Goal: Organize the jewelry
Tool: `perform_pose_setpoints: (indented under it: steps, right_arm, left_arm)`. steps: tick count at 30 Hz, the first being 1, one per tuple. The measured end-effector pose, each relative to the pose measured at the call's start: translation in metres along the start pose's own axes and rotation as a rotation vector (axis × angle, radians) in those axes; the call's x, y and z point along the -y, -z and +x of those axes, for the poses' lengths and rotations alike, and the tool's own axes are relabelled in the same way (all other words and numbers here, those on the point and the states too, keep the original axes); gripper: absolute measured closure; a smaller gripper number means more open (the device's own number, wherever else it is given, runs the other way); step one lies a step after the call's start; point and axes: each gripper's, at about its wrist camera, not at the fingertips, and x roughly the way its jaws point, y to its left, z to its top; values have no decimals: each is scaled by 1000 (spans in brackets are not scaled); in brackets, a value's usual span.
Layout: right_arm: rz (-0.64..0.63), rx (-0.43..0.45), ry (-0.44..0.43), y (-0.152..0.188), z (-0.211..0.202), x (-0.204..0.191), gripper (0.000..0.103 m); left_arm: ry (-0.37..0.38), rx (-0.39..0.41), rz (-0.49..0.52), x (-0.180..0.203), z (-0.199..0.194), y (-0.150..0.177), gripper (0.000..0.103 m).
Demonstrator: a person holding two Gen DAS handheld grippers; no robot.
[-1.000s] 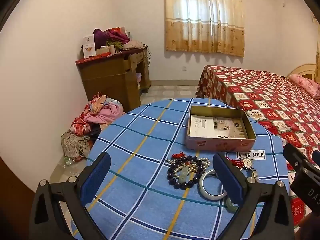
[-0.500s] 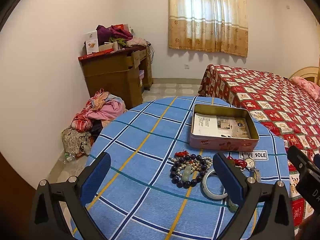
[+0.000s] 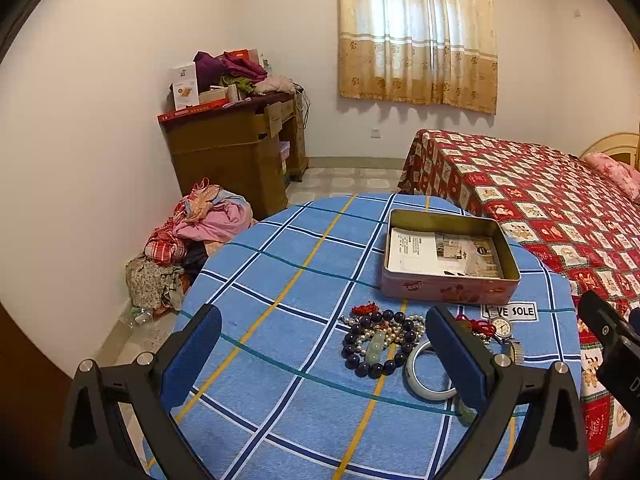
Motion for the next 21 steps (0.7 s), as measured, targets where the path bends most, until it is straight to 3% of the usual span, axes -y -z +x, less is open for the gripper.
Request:
perform_pose_setpoints:
  steps: [21]
  right_arm:
    - [6,3,-5,-1,-2,-2,0]
  left_arm:
    - [-7,-1,4,0,1,-3,1]
